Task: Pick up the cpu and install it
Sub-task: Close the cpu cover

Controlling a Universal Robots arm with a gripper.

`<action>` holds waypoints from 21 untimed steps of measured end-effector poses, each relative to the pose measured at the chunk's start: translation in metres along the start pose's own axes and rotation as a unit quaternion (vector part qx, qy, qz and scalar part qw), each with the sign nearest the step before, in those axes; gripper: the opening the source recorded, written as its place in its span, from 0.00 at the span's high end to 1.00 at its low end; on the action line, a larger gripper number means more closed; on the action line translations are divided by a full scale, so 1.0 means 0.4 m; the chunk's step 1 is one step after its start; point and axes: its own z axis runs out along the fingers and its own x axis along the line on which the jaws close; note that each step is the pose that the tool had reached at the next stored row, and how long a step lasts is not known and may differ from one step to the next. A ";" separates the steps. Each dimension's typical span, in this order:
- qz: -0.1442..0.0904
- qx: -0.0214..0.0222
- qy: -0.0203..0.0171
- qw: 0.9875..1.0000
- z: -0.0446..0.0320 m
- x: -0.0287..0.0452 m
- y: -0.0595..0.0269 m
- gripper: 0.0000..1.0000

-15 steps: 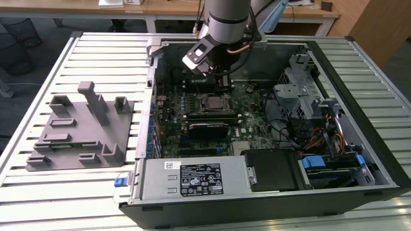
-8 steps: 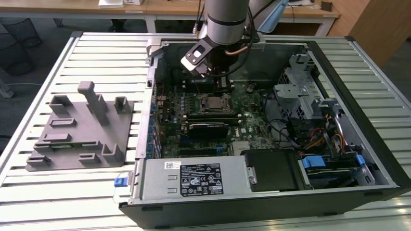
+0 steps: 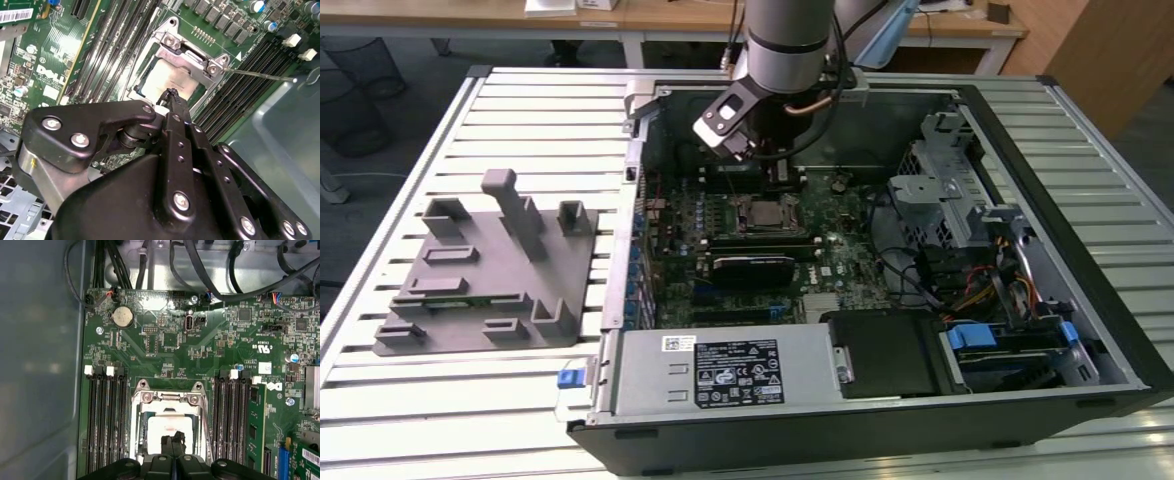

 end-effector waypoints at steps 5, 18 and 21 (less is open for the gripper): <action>0.000 0.000 0.000 1.000 0.003 0.000 -0.011 0.89; 0.000 0.000 0.000 1.000 0.020 0.000 -0.025 0.89; 0.000 0.000 0.000 1.000 0.030 0.000 -0.029 0.89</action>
